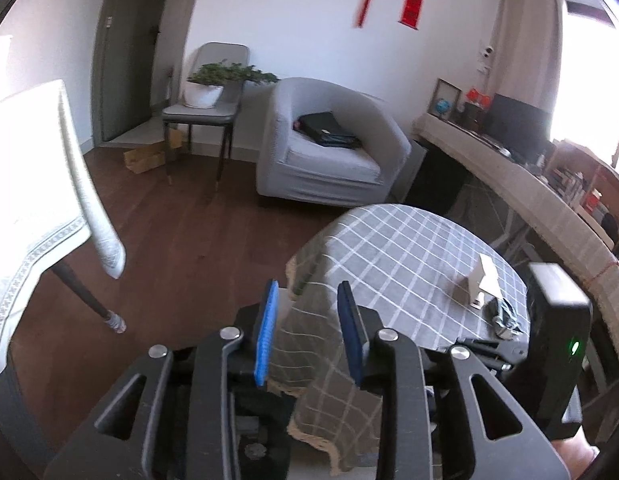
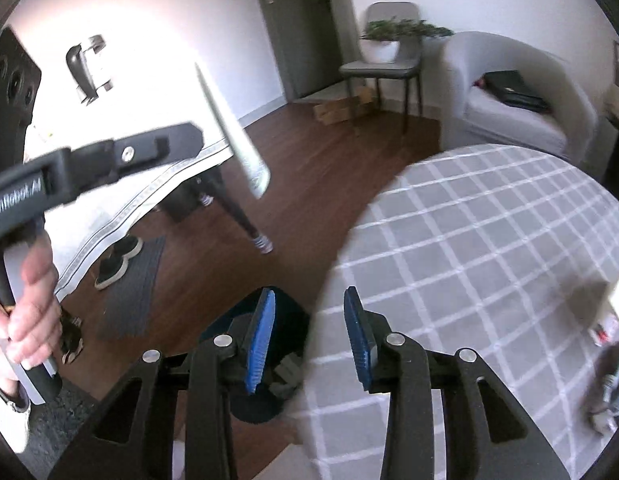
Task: Collect trash
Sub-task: 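Move both tools back over the table trash, then grasp the white paper card with the left tool while the right tool grasps the black tissue packet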
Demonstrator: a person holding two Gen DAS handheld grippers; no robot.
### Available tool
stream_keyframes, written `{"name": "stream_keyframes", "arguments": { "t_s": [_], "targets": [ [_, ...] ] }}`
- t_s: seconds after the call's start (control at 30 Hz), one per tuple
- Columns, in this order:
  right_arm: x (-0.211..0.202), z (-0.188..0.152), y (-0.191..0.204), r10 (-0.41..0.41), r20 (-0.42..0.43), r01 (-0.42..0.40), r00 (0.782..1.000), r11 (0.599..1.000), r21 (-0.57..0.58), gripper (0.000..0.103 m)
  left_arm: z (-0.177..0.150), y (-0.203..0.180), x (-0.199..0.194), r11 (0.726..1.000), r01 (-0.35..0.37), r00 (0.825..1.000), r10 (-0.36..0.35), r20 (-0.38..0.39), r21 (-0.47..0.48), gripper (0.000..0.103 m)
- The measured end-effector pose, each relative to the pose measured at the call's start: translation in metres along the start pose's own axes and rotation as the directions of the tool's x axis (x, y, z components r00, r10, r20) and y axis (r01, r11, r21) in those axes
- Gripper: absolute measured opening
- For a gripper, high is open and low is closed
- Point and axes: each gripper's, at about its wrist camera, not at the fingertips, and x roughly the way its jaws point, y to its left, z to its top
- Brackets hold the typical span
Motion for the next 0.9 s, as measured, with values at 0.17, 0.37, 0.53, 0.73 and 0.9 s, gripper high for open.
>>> {"name": "stream_keyframes", "arguments": {
  "t_s": [0.17, 0.37, 0.53, 0.73, 0.9],
  "targets": [
    [-0.026, -0.009, -0.031, -0.062, 0.036, 0.06, 0.997, 0.997, 0.05, 0.036, -0.002, -0.023, 0.011, 0.999, 0.029, 1.0, -0.029, 0.001, 0.021, 0.042],
    [-0.055, -0.023, -0.072, -0.149, 0.063, 0.139, 0.987, 0.981, 0.138, 0.036, -0.007, -0.05, 0.031, 0.997, 0.063, 0.998, -0.062, -0.027, 0.036, 0.045],
    [-0.074, -0.043, -0.106, -0.212, 0.06, 0.197, 0.975, 0.961, 0.195, 0.038, -0.012, -0.081, 0.048, 0.991, 0.101, 0.994, -0.096, -0.055, 0.085, 0.053],
    [-0.107, -0.062, -0.14, -0.336, 0.092, 0.301, 0.937, 0.913, 0.274, 0.058, -0.018, -0.113, 0.072, 0.983, 0.149, 0.986, -0.139, -0.097, 0.109, 0.06],
    [-0.122, -0.075, -0.165, -0.401, 0.077, 0.352, 0.913, 0.867, 0.353, 0.068, -0.021, -0.139, 0.087, 0.971, 0.197, 0.975, -0.179, -0.129, 0.14, 0.067]
  ]
}}
